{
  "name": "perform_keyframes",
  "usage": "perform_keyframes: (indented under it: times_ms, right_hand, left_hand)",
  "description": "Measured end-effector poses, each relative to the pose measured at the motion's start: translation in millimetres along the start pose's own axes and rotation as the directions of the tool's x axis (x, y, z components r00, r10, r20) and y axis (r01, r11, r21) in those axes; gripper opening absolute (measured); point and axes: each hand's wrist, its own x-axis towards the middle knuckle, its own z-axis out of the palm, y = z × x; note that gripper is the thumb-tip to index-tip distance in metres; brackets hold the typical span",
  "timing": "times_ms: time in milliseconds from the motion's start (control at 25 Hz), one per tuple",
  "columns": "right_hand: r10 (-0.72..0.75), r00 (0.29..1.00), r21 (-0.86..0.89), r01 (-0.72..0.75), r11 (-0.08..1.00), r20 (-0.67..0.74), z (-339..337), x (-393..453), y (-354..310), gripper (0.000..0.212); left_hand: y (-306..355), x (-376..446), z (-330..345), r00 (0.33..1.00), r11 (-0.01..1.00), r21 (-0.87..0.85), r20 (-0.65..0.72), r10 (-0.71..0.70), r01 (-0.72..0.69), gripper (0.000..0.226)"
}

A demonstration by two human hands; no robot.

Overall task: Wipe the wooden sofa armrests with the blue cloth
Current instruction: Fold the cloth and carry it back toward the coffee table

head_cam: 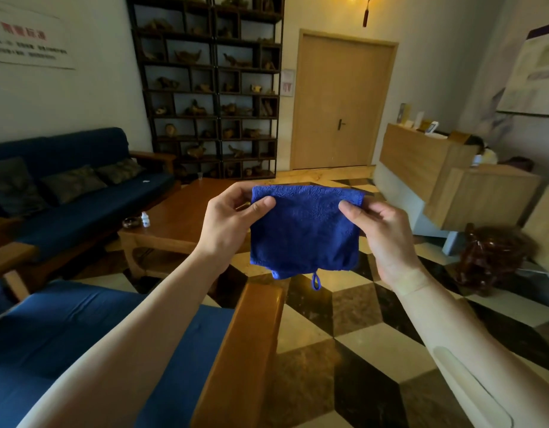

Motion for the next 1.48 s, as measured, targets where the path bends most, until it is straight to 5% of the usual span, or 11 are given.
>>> perform_keyframes:
  times_ms: [680, 1480]
  right_hand:
    - [0.021, 0.997, -0.029, -0.019, 0.999, 0.076, -113, 55, 54, 0.008]
    - [0.123, 0.992, -0.076, -0.121, 0.990, 0.025, -33, 314, 181, 0.010]
  left_hand:
    - [-52, 34, 123, 0.998, 0.990, 0.133, -0.021, -0.052, 0.054, 0.015]
    - [-218, 296, 100, 0.993, 0.994, 0.012, 0.040, -0.112, 0.111, 0.015]
